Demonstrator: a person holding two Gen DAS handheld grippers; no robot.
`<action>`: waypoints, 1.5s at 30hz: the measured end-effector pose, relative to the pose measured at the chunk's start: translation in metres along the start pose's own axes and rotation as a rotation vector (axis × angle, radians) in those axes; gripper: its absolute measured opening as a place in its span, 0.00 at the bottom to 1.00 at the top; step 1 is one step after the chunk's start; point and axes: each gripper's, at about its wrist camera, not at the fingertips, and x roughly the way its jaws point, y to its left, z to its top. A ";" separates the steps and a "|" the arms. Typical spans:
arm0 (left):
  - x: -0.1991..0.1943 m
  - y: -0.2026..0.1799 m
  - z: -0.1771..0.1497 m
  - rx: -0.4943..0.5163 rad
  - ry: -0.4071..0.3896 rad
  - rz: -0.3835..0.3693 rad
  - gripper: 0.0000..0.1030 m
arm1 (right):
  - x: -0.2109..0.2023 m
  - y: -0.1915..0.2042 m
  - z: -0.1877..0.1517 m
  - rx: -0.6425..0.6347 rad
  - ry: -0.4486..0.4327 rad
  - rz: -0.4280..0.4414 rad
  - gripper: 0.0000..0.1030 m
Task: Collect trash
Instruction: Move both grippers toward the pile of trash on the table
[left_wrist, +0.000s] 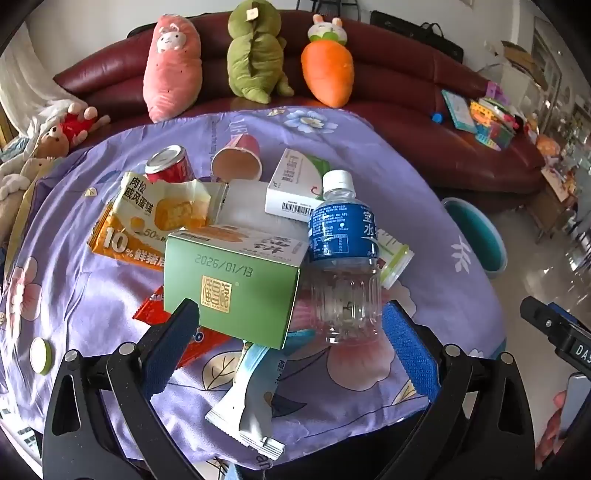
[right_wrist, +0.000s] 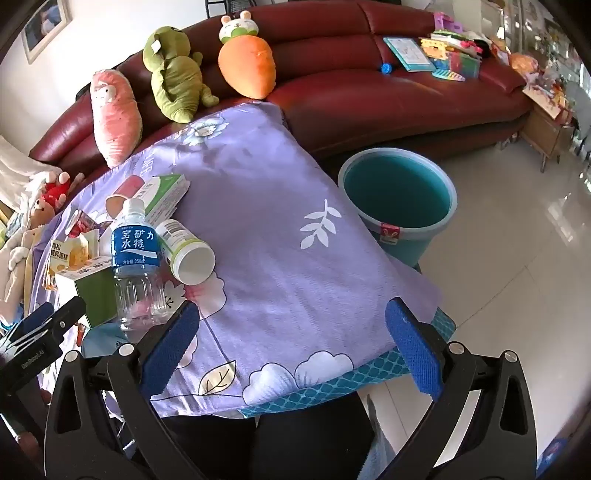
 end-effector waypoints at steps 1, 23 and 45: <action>-0.001 0.001 0.000 -0.001 -0.002 -0.003 0.96 | 0.000 0.001 0.000 -0.002 0.000 -0.001 0.94; 0.001 0.007 0.003 -0.005 0.024 0.031 0.96 | -0.001 -0.003 0.004 0.017 0.006 0.005 0.94; -0.001 0.012 0.008 -0.017 0.027 0.045 0.96 | 0.004 -0.008 0.004 0.031 0.026 0.002 0.94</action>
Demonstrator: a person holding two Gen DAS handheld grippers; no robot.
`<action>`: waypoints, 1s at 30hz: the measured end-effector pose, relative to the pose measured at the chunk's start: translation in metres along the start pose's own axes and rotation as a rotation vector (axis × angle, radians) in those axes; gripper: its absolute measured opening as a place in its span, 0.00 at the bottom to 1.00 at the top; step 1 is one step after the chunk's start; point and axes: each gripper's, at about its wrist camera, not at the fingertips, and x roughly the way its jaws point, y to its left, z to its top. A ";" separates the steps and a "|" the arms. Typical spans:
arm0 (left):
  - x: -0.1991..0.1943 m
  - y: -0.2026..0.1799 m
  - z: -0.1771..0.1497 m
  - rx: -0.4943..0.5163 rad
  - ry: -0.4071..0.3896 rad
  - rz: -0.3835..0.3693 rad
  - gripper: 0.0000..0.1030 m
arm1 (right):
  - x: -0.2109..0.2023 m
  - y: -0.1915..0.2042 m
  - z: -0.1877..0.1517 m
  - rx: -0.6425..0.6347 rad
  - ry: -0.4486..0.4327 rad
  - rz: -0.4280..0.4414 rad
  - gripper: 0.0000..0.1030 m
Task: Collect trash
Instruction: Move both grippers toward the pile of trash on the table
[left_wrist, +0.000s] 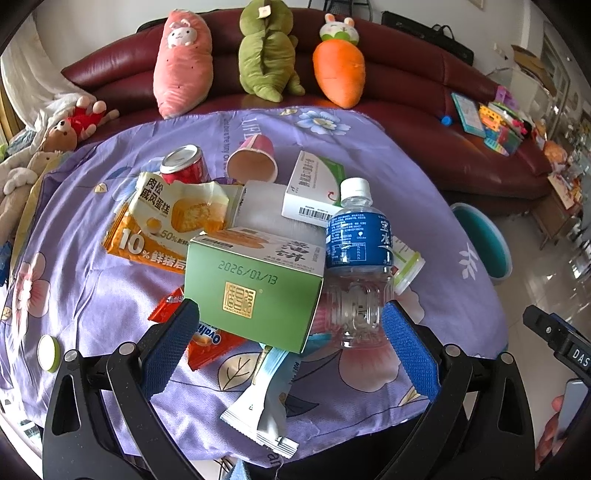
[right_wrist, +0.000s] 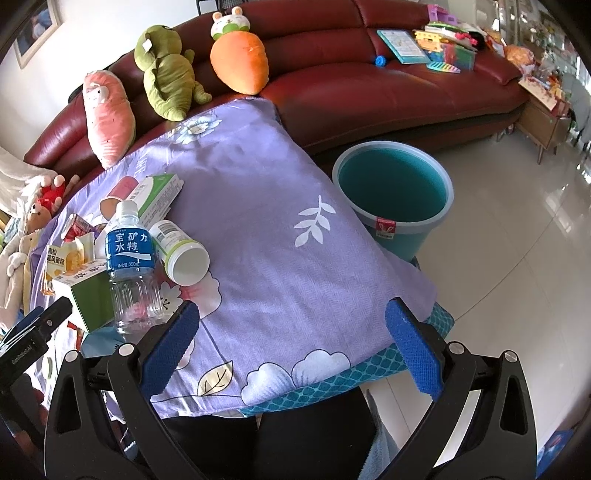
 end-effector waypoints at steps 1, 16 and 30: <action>0.000 0.000 0.000 0.000 -0.002 0.001 0.96 | 0.000 0.000 0.000 0.000 0.000 0.000 0.94; -0.001 0.005 0.001 -0.007 -0.012 0.005 0.96 | 0.005 0.004 -0.001 -0.011 0.010 0.001 0.94; -0.003 0.033 0.005 0.011 -0.033 0.049 0.96 | 0.013 0.024 0.006 -0.044 0.079 0.081 0.94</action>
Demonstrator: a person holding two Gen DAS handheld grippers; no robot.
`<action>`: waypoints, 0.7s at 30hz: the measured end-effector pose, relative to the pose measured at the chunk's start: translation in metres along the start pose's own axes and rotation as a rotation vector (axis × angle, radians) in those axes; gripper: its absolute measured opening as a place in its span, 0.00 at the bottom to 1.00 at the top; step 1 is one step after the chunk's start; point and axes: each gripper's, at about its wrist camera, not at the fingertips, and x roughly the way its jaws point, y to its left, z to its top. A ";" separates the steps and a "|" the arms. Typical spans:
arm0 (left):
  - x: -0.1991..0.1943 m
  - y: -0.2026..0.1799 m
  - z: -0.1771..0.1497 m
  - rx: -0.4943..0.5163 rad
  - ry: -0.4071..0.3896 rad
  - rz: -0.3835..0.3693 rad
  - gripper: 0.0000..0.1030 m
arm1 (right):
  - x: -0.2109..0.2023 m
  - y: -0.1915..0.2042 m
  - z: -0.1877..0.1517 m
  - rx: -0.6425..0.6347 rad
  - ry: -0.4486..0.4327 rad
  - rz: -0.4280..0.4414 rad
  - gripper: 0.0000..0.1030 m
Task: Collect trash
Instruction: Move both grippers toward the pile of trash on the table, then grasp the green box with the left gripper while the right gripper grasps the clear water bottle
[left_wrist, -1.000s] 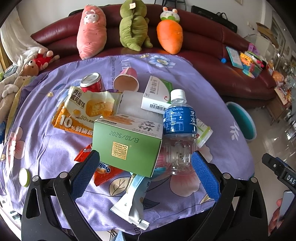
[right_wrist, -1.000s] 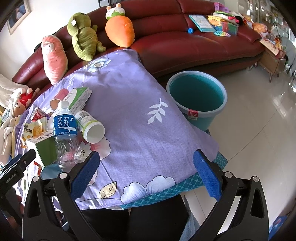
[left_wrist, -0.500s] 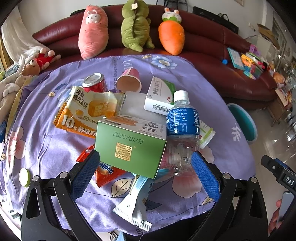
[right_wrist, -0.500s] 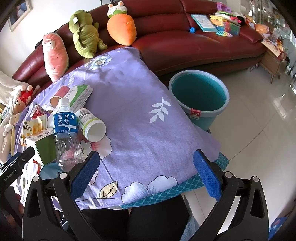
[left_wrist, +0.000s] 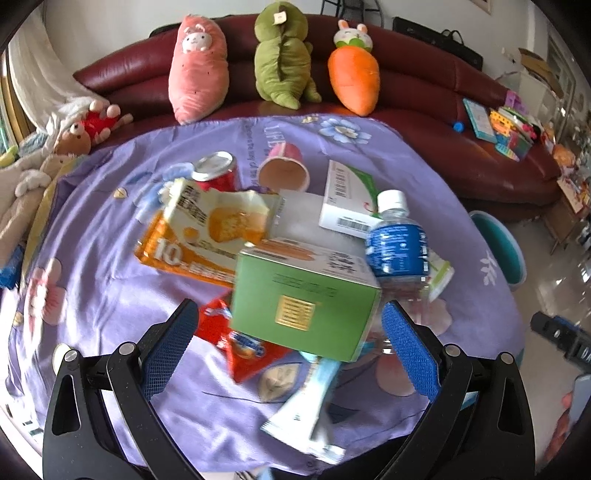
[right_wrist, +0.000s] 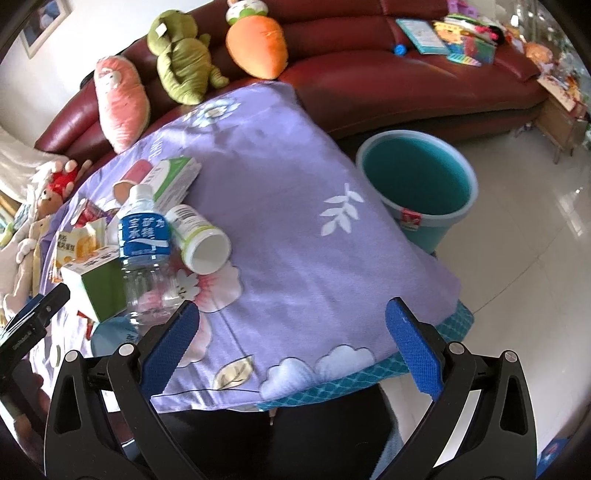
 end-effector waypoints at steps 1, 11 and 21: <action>0.000 0.004 -0.001 0.014 0.000 0.005 0.96 | 0.002 0.004 0.002 -0.007 0.008 0.013 0.94; 0.005 0.011 -0.016 0.056 0.020 -0.134 0.96 | 0.017 0.049 0.020 -0.061 0.059 0.149 0.89; 0.034 -0.010 -0.009 0.159 0.047 -0.142 0.96 | 0.026 0.045 0.023 -0.039 0.092 0.144 0.89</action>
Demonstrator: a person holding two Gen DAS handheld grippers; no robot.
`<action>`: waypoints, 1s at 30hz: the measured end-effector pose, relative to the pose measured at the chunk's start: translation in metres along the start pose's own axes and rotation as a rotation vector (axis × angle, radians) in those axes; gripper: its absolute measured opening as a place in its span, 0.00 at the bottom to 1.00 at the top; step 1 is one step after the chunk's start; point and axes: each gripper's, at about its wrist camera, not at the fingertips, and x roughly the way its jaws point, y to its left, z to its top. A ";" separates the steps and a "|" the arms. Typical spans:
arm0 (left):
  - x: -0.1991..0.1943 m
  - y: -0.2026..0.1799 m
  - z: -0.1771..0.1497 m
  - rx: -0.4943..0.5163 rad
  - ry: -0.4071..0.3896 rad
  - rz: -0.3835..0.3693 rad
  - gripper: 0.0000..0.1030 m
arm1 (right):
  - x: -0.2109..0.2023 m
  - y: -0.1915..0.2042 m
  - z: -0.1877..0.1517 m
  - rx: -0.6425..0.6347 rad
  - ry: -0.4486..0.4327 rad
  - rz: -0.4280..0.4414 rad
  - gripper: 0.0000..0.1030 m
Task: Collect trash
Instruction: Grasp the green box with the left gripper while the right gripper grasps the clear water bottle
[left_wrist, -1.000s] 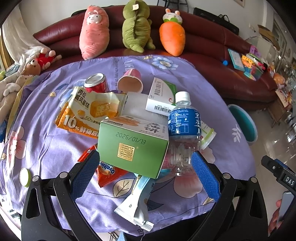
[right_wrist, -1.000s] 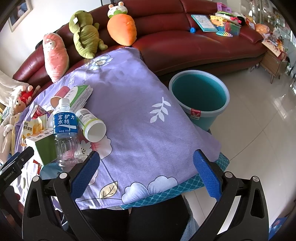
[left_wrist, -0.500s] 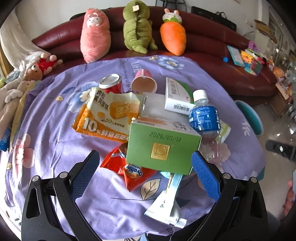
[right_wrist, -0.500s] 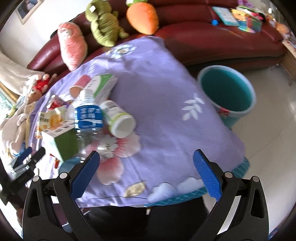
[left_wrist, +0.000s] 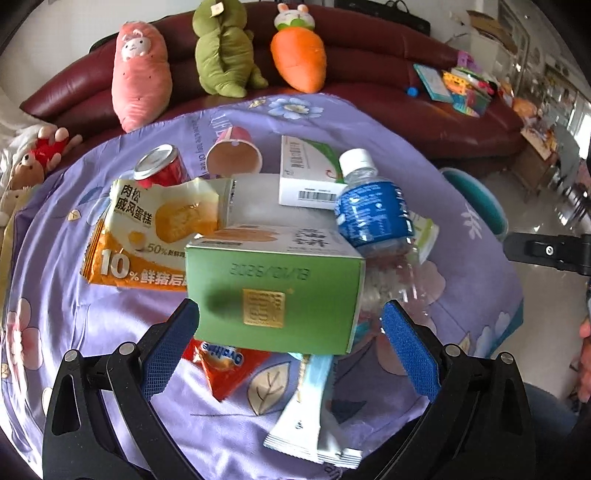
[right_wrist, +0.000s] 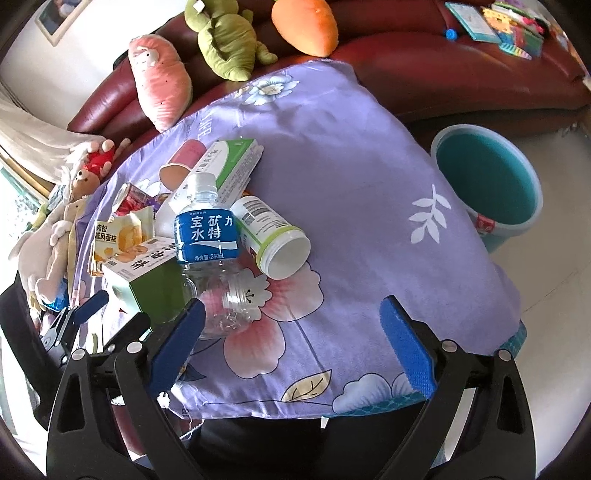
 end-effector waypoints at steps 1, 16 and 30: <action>0.002 0.003 0.001 -0.008 0.006 -0.009 0.96 | 0.002 0.003 0.001 -0.006 0.005 0.003 0.89; 0.000 0.068 -0.030 -0.308 0.078 -0.226 0.96 | 0.061 0.069 0.021 -0.136 0.139 0.067 0.59; 0.002 0.091 -0.033 -0.441 0.109 -0.297 0.96 | 0.097 0.087 0.024 -0.162 0.169 0.074 0.59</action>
